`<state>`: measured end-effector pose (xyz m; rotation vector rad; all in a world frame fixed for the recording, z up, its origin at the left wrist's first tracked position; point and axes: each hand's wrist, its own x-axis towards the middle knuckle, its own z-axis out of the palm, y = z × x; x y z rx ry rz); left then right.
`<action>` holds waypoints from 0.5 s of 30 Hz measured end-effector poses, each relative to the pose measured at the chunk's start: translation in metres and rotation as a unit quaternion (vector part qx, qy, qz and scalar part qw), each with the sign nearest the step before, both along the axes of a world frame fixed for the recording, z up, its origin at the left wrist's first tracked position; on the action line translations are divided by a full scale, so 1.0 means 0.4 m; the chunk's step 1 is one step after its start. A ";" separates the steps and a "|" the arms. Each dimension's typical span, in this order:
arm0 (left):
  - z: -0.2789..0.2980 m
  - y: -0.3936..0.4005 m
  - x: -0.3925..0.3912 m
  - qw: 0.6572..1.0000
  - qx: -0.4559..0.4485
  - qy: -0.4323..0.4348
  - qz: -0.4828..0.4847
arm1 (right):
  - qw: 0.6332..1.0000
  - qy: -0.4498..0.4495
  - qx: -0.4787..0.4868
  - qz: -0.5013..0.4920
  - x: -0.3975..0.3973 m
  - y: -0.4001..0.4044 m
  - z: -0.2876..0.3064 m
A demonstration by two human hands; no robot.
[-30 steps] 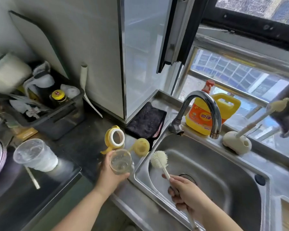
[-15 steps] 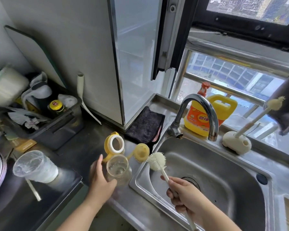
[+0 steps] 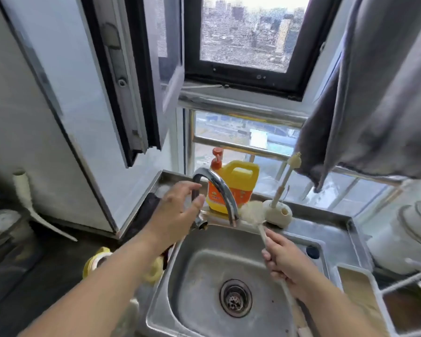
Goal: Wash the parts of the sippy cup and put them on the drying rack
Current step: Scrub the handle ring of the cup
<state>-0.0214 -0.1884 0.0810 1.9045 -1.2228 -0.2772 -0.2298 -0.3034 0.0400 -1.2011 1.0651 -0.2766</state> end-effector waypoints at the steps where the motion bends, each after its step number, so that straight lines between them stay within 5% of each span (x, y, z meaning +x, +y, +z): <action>1: 0.008 -0.036 0.008 1.000 0.001 0.008 -0.014 | 1.000 -0.009 -0.001 0.000 0.011 -0.021 0.019; 10: 0.010 -0.150 0.080 0.999 -0.039 0.034 0.016 | 0.999 -0.038 0.014 0.035 0.102 -0.106 0.027; 15: -0.084 0.003 0.094 0.996 0.027 0.053 0.071 | 0.995 0.088 0.030 0.033 0.036 -0.031 -0.114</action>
